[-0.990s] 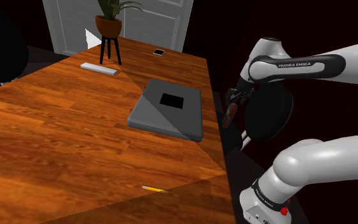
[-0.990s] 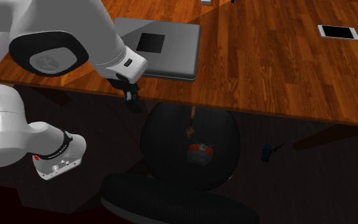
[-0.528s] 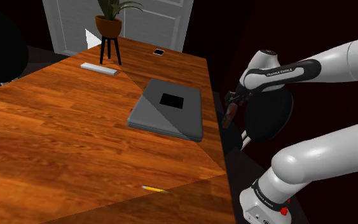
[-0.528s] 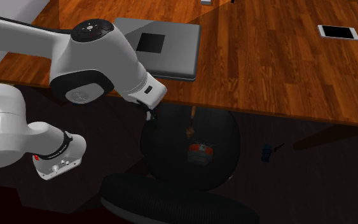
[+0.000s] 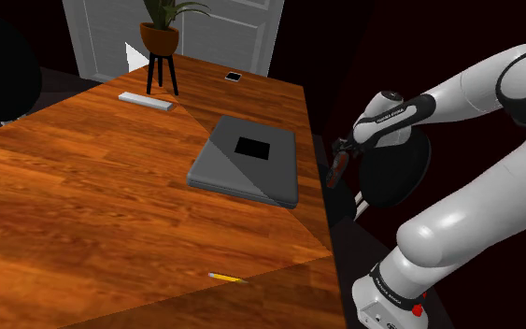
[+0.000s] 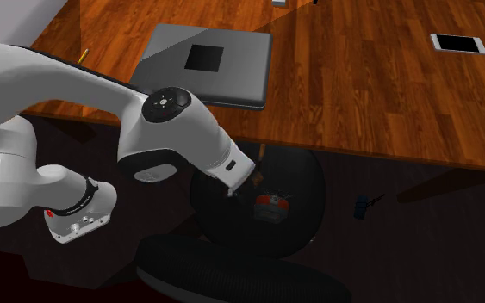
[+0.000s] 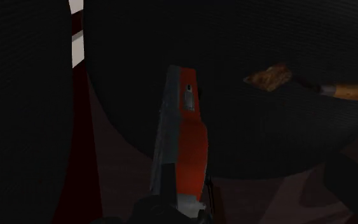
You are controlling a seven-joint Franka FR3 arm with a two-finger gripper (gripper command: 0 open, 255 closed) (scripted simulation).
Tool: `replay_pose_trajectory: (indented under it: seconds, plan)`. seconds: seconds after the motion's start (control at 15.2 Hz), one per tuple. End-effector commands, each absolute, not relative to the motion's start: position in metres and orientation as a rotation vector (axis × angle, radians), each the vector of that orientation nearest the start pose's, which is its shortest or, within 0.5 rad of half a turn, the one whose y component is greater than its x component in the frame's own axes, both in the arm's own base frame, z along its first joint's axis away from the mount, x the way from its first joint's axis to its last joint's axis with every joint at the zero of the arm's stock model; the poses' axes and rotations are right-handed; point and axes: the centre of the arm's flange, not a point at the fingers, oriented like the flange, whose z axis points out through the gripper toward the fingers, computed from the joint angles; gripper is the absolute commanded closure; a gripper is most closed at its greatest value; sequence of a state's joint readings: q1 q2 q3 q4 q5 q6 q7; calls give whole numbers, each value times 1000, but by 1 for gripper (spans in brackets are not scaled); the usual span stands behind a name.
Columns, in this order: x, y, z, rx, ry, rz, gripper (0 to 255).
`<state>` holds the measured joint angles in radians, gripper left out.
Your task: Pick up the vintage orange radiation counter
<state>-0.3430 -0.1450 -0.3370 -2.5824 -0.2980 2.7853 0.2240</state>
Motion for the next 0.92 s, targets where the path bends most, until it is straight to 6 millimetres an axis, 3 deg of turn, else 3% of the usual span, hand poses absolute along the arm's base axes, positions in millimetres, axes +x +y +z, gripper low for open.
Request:
replay_pose_trajectory:
  seconds: [0.0, 0.26, 0.86]
  plan:
    - [374, -301, 329, -3092, 1098, -567, 0]
    - [378, -337, 308, -3060, 1193, -648, 0]
    - [378, -337, 268, -3060, 1193, -648, 0]
